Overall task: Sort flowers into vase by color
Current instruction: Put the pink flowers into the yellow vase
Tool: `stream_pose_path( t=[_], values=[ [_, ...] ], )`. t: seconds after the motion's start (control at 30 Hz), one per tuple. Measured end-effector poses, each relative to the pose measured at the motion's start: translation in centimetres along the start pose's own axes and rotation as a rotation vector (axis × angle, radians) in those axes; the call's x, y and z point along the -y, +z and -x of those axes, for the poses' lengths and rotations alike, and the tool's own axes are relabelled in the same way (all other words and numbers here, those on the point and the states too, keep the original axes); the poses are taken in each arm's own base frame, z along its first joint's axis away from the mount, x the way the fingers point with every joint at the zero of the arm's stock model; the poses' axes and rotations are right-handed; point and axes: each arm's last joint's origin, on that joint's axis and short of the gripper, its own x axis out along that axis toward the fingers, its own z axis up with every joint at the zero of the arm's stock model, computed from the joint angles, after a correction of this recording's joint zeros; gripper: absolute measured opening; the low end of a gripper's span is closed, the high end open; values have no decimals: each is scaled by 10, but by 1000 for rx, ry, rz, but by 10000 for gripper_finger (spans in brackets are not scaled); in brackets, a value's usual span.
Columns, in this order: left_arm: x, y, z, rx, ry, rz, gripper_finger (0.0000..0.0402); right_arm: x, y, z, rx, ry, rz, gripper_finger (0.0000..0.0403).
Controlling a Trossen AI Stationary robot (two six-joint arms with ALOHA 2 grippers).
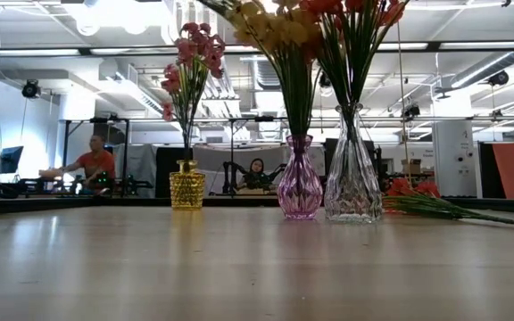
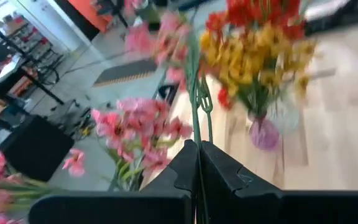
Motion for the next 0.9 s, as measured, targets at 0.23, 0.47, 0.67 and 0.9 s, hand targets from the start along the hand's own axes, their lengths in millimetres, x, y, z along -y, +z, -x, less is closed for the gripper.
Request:
stream_pose_path(
  t=[0.23, 0.47, 0.67, 0.9],
  values=[
    [-10, 8, 6, -117, 73, 5, 0, 0, 0, 0, 0, 0, 1, 206],
    [2, 19, -2, -174, -7, -62, 0, 0, 0, 0, 0, 0, 5, 206],
    [-3, 20, 1, -296, 88, -65, 0, 0, 0, 0, 0, 0, 2, 206],
    [-5, 25, 4, -317, 103, 8, 0, 0, 0, 0, -2, 4, 6, 206]
  ],
)
